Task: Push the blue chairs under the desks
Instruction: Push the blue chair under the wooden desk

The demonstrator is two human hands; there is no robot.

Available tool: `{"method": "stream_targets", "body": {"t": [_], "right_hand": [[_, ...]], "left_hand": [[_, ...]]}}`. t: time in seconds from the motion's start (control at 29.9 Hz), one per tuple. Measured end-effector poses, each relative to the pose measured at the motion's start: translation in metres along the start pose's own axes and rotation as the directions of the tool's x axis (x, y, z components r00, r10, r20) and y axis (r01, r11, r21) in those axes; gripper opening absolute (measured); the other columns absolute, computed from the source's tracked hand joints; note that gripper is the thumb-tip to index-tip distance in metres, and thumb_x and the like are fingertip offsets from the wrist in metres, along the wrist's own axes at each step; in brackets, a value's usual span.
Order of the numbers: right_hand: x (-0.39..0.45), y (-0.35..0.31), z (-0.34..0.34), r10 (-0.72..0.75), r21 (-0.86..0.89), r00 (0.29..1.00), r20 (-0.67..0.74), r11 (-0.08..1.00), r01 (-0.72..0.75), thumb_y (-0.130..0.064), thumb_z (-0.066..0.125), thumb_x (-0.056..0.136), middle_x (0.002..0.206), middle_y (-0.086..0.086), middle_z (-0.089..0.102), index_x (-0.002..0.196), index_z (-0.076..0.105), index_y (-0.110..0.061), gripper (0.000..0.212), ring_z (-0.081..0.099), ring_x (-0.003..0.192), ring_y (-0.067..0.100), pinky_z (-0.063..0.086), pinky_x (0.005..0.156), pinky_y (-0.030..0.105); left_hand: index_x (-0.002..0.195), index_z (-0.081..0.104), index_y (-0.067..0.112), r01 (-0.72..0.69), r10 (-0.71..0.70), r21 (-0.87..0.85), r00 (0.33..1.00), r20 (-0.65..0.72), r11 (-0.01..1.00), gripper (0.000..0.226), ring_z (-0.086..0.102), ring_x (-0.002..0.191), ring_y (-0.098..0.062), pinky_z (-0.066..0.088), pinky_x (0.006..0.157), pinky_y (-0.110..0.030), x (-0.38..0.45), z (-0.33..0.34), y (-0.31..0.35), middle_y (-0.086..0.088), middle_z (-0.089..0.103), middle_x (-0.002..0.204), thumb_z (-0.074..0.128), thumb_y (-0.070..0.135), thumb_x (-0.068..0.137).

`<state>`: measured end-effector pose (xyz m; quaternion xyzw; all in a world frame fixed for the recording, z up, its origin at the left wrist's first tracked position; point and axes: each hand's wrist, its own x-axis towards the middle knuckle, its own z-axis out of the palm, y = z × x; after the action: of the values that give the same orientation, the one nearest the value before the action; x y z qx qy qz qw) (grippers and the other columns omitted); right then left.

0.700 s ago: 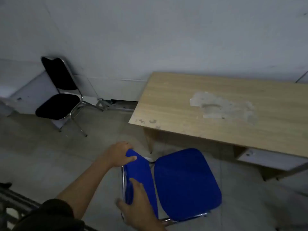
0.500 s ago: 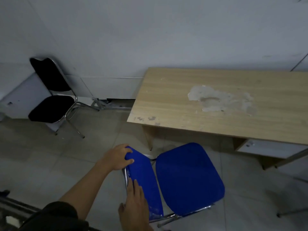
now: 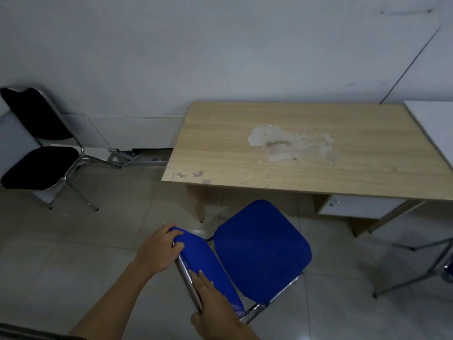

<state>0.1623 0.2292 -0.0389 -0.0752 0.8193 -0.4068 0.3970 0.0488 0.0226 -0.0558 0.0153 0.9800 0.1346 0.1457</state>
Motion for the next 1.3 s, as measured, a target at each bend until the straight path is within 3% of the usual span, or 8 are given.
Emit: {"method": "stream_targets", "body": {"t": [0.23, 0.47, 0.57, 0.8, 0.87, 0.97, 1.1, 1.3], "right_hand": [[-0.045, 0.075, -0.062, -0.048, -0.058, 0.993, 0.109, 0.997, 0.054, -0.025, 0.061, 0.082, 0.172, -0.020, 0.008, 0.153, 0.007, -0.064, 0.098, 0.018, 0.158, 0.016, 0.021, 0.125, 0.041], [-0.091, 0.134, -0.149, -0.040, -0.256, 0.976, 0.214, 0.962, 0.096, -0.018, 0.063, 0.085, 0.163, -0.010, 0.034, 0.143, 0.011, -0.078, 0.098, 0.043, 0.131, 0.017, 0.036, 0.112, 0.048], [-0.109, 0.152, -0.184, -0.012, -0.369, 0.977, 0.211, 0.925, 0.091, -0.011, 0.058, 0.091, 0.167, -0.010, 0.030, 0.137, 0.005, -0.084, 0.101, 0.039, 0.143, 0.025, 0.031, 0.118, 0.055], [-0.131, 0.195, -0.209, -0.081, -0.501, 0.995, -0.064, 0.865, 0.039, -0.001, 0.050, 0.097, 0.168, -0.011, 0.030, 0.159, 0.026, -0.046, 0.080, 0.023, 0.157, 0.019, 0.021, 0.127, 0.045], [-0.134, 0.208, -0.188, -0.088, -0.425, 0.950, -0.299, 0.904, -0.050, -0.008, 0.056, 0.098, 0.166, -0.006, 0.036, 0.160, 0.030, -0.037, 0.074, 0.031, 0.154, 0.019, 0.027, 0.125, 0.038], [-0.137, 0.216, -0.151, 0.067, -0.052, 0.811, -0.581, 0.991, -0.119, -0.030, 0.067, 0.093, 0.165, -0.003, 0.036, 0.157, 0.035, -0.033, 0.071, 0.032, 0.151, 0.017, 0.032, 0.122, 0.036], [-0.128, 0.205, -0.131, 0.317, 0.291, 0.764, -0.562, 0.940, -0.176, -0.081, 0.068, 0.066, 0.170, -0.006, 0.009, 0.154, 0.036, -0.038, 0.102, -0.002, 0.158, 0.025, 0.020, 0.126, 0.051], [-0.111, 0.198, -0.139, 0.352, 0.330, 0.737, -0.577, 0.926, -0.184, -0.080, 0.073, 0.057, 0.166, 0.001, 0.013, 0.128, 0.059, -0.040, 0.082, 0.011, 0.152, 0.030, 0.028, 0.121, 0.054]], "left_hand": [[0.128, 0.071, 0.017, 0.077, -0.081, -0.034, 0.991, -0.106, 0.996, 0.053, 0.063, 0.109, -0.021, 0.052, 0.080, -0.032, -0.040, 0.034, 0.072, -0.002, 0.059, 0.135, 0.044, 0.044, 0.091], [0.113, 0.073, 0.015, 0.242, -0.246, -0.045, 0.953, -0.178, 0.969, 0.036, 0.056, 0.109, -0.022, 0.047, 0.078, -0.035, -0.072, 0.073, 0.176, -0.005, 0.060, 0.121, 0.052, 0.038, 0.096], [0.110, 0.071, 0.022, 0.370, -0.371, -0.037, 0.918, -0.141, 0.928, 0.037, 0.053, 0.111, -0.020, 0.041, 0.078, -0.036, -0.079, 0.082, 0.219, -0.002, 0.058, 0.122, 0.045, 0.045, 0.097], [0.118, 0.066, 0.030, 0.441, -0.444, -0.053, 0.892, -0.081, 0.896, 0.051, 0.050, 0.111, -0.018, 0.039, 0.081, -0.037, -0.086, 0.097, 0.264, 0.002, 0.051, 0.118, 0.034, 0.063, 0.095], [0.123, 0.063, 0.029, 0.430, -0.440, -0.143, 0.897, -0.049, 0.892, 0.053, 0.048, 0.116, -0.019, 0.044, 0.089, -0.039, -0.084, 0.101, 0.260, 0.002, 0.047, 0.122, 0.035, 0.064, 0.095], [0.133, 0.055, 0.027, 0.366, -0.378, -0.260, 0.926, 0.005, 0.894, 0.074, 0.048, 0.125, -0.022, 0.050, 0.093, -0.041, -0.083, 0.104, 0.249, 0.001, 0.047, 0.136, 0.040, 0.082, 0.086], [0.143, 0.044, 0.026, 0.330, -0.322, -0.477, 0.941, 0.101, 0.815, 0.120, 0.047, 0.131, -0.024, 0.054, 0.096, -0.042, -0.085, 0.105, 0.238, 0.002, 0.036, 0.144, 0.062, 0.101, 0.050], [0.126, 0.050, 0.029, 0.301, -0.289, -0.533, 0.951, 0.109, 0.791, 0.115, 0.053, 0.115, -0.019, 0.058, 0.093, -0.042, -0.066, 0.103, 0.230, 0.003, 0.043, 0.129, 0.071, 0.098, 0.037]]}}
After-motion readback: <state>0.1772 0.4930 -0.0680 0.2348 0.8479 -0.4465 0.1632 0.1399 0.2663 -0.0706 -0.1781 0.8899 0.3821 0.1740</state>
